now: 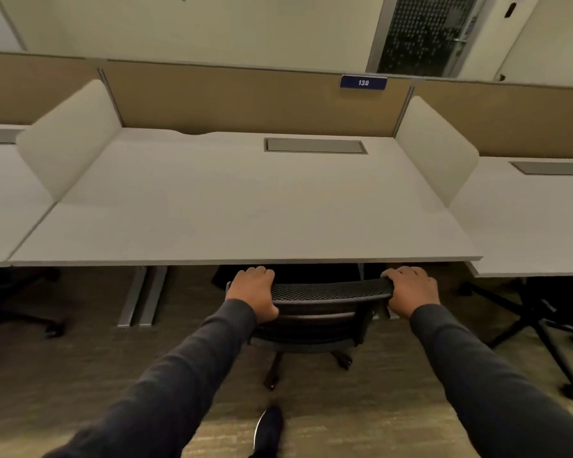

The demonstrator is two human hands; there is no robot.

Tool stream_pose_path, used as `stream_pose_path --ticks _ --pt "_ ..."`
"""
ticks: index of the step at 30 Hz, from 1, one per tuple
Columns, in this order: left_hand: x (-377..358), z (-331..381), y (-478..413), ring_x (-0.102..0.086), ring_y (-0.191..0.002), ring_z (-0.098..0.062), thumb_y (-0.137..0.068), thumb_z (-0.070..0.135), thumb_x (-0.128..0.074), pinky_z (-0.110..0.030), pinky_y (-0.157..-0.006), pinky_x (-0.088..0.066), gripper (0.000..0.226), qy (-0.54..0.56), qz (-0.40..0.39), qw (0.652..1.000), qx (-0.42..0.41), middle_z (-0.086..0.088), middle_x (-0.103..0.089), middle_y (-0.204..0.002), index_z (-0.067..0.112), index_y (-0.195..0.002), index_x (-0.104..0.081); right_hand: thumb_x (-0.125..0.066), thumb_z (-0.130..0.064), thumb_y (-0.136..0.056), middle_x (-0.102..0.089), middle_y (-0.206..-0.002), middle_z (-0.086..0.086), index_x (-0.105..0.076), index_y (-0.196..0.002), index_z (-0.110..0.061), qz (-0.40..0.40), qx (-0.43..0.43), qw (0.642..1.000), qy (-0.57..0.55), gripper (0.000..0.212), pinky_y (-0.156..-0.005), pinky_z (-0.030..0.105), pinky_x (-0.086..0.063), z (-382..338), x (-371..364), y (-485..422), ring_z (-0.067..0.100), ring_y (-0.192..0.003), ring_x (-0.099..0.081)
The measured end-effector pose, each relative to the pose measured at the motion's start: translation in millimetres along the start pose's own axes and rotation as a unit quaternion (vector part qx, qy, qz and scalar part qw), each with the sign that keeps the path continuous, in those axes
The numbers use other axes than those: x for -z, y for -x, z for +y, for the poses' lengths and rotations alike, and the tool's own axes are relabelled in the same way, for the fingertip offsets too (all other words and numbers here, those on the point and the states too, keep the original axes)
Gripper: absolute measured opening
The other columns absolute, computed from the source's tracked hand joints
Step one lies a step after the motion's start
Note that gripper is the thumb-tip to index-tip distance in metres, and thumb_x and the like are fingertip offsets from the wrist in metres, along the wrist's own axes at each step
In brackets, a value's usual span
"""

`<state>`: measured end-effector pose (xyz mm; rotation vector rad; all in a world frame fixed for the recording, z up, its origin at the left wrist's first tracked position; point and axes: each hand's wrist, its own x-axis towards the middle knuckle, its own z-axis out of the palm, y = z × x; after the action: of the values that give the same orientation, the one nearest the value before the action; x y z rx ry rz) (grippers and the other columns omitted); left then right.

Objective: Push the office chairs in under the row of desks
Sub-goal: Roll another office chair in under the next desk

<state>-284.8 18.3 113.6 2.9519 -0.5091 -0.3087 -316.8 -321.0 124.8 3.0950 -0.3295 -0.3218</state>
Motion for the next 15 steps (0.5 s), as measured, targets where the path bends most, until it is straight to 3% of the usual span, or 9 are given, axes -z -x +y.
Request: stream_pose_path --ticks 3,8,15 --pt "-3.8 -10.4 22.2 -0.053 -0.107 -0.027 -0.065 0.043 -0.065 -0.039 -0.095 -0.043 0.057 -0.010 0.011 1.000 0.016 -0.003 -0.055 -0.112 0.020 -0.116 -0.053 -0.058 -0.033 -0.084 -0.056 -0.128 -0.002 -0.054 -0.127 -0.040 0.010 0.040 0.999 0.008 0.045 -0.100 0.048 -0.037 -10.8 1.9 10.8 0.027 -0.121 -0.044" --pt "-3.1 -28.4 51.4 -0.054 -0.104 -0.025 -0.063 0.045 -0.066 -0.037 -0.093 -0.044 0.056 -0.017 0.021 0.999 0.038 -0.002 -0.055 -0.108 0.021 -0.112 -0.055 -0.057 -0.033 -0.084 -0.058 -0.124 -0.003 -0.056 -0.123 -0.039 0.030 0.075 0.997 0.015 0.039 -0.097 0.046 -0.037 -34.4 3.5 24.4 0.026 -0.119 -0.045" --pt "7.5 -54.8 61.4 -0.054 -0.102 -0.025 -0.062 0.040 -0.067 -0.036 -0.091 -0.045 0.049 -0.010 0.034 0.997 0.073 -0.001 -0.055 -0.104 0.020 -0.106 -0.056 -0.056 -0.031 -0.089 -0.058 -0.127 0.001 -0.056 -0.122 -0.033 0.021 0.081 0.996 0.006 0.033 -0.103 0.048 -0.035 -72.4 8.4 22.5 0.029 -0.123 -0.045"
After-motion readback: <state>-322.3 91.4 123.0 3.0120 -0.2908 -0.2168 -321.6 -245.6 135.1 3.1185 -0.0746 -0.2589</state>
